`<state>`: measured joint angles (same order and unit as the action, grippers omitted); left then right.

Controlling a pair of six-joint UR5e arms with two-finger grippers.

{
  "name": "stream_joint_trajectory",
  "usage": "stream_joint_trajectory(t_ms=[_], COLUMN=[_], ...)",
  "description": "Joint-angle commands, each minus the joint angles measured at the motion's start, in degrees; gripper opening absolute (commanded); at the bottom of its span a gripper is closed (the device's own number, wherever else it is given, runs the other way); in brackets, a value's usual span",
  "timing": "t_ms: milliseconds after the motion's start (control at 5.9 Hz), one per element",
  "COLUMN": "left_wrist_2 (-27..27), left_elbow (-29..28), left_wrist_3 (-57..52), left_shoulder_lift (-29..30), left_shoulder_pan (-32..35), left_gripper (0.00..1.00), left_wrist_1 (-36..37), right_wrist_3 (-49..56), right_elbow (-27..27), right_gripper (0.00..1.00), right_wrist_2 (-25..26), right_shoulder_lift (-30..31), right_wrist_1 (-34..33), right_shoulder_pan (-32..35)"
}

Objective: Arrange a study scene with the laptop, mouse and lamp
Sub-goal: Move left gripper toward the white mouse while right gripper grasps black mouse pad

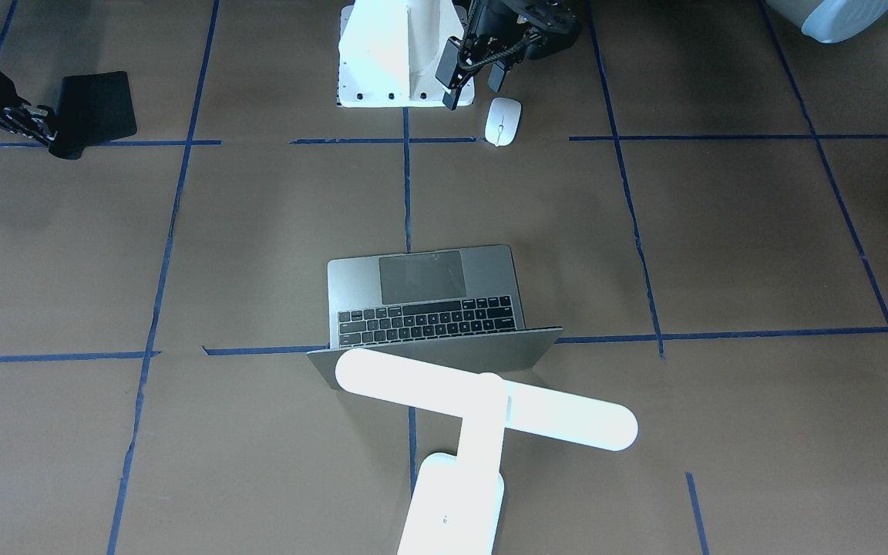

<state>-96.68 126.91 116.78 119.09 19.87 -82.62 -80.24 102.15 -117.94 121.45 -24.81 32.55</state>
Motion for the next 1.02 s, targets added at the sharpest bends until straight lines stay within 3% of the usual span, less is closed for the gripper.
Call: stream_joint_trajectory(t_ms=[0,169,678,847], left_wrist_2=[0.0,0.0,0.1,0.0], left_elbow=[1.0,1.3,1.8,2.2], left_wrist_3=[-0.2,-0.2,-7.7,-9.3], left_shoulder_lift=[-0.2,-1.7,-5.3,-6.6], left_shoulder_pan=[0.3,0.1,-0.1,0.0], left_gripper=[1.00,1.00,1.00,0.99], left_wrist_1=[0.1,0.3,0.9,0.8], right_wrist_3=[-0.1,-0.2,-6.1,-6.2], right_elbow=[1.3,0.3,-0.5,-4.2], right_gripper=[0.00,0.00,0.00,0.00], right_wrist_2=[0.1,1.2,1.1,1.1], right_shoulder_lift=[-4.9,-10.1,-33.0,-42.3], right_wrist_1=[-0.2,-1.0,-19.1,-25.8], right_shoulder_pan=[2.6,3.4,9.8,12.0])
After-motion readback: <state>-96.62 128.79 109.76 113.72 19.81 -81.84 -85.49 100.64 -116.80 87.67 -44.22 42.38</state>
